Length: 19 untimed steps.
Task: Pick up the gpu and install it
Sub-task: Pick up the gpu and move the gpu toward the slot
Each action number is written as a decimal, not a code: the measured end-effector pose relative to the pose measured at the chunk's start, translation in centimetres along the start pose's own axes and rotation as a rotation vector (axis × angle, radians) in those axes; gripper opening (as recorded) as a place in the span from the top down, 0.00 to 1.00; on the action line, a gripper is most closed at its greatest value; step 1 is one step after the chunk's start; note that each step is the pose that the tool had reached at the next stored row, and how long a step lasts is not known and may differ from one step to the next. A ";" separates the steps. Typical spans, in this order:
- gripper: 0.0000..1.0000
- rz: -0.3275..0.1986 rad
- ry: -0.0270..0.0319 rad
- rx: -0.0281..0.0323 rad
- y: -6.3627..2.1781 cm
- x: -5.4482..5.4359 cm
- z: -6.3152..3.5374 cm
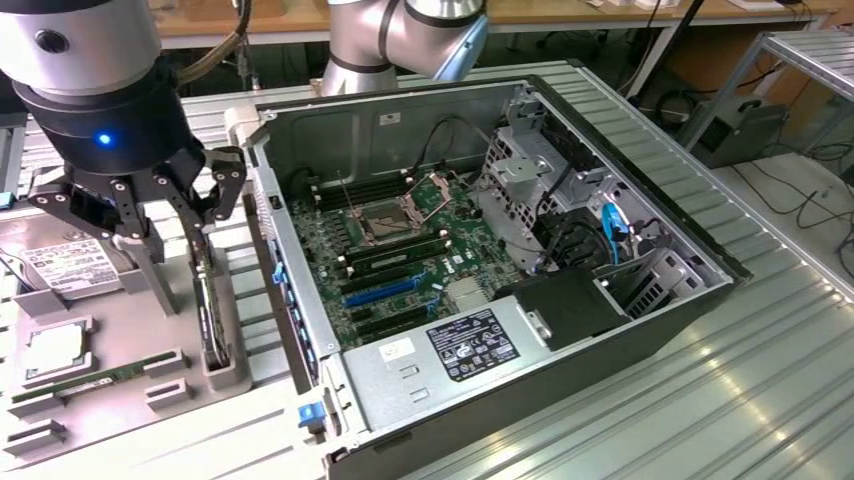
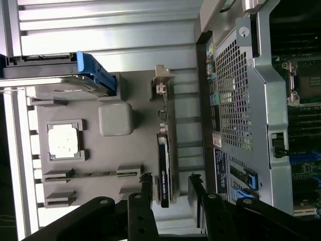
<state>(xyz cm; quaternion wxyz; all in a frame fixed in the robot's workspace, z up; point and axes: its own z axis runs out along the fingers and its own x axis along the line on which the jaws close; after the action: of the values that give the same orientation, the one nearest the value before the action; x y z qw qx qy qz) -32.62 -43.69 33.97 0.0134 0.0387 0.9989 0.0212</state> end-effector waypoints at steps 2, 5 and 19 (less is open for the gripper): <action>0.58 0.000 -0.0002 -0.0001 -0.09 0.0 0.42; 0.58 0.000 0.0000 0.0000 -0.21 0.0 1.08; 0.58 0.000 0.0000 0.0001 -0.34 0.1 3.86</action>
<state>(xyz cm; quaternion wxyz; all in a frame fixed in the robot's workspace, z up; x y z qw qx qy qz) -32.62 -43.86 30.10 0.0134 0.0387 0.9989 0.0212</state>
